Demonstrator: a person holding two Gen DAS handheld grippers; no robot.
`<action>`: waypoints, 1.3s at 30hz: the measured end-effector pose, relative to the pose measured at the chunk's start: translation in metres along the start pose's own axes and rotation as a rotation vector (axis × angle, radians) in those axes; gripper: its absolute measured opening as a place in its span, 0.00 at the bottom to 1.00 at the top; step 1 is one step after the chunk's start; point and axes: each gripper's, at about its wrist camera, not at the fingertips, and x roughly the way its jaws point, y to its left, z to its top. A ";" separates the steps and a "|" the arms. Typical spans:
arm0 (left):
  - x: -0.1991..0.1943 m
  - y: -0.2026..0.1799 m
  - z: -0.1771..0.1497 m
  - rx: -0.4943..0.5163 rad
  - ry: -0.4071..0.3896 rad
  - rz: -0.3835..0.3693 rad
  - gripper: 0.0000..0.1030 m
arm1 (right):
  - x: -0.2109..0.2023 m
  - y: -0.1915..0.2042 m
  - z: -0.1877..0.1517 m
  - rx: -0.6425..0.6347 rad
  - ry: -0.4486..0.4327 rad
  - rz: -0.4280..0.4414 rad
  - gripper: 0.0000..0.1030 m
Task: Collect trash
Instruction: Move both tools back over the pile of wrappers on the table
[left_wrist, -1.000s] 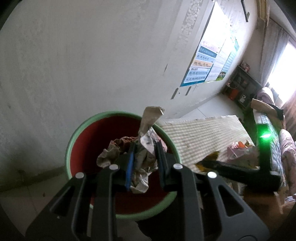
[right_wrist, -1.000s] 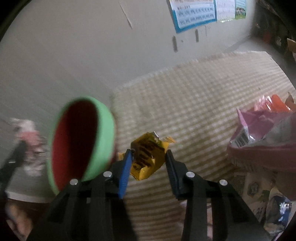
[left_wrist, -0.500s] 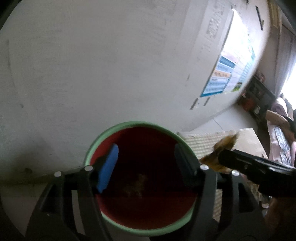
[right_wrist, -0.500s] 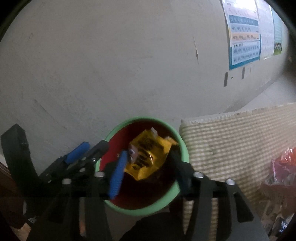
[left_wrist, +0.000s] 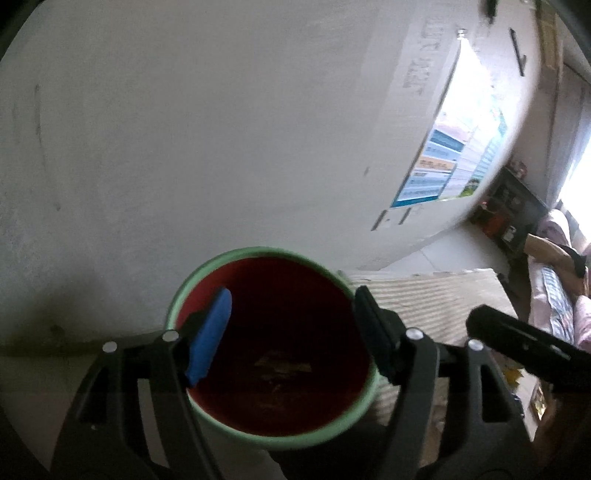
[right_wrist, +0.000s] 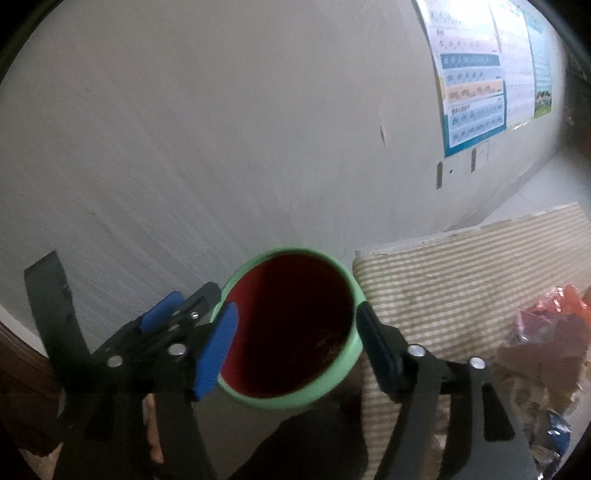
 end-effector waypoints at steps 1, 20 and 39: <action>-0.005 -0.007 -0.001 0.010 0.000 -0.014 0.65 | -0.008 -0.003 -0.004 0.009 -0.009 -0.004 0.65; 0.003 -0.201 -0.076 0.459 0.118 -0.379 0.71 | -0.160 -0.133 -0.159 0.277 -0.098 -0.418 0.65; 0.091 -0.268 -0.096 0.550 0.250 -0.357 0.03 | -0.191 -0.166 -0.195 0.376 -0.112 -0.432 0.65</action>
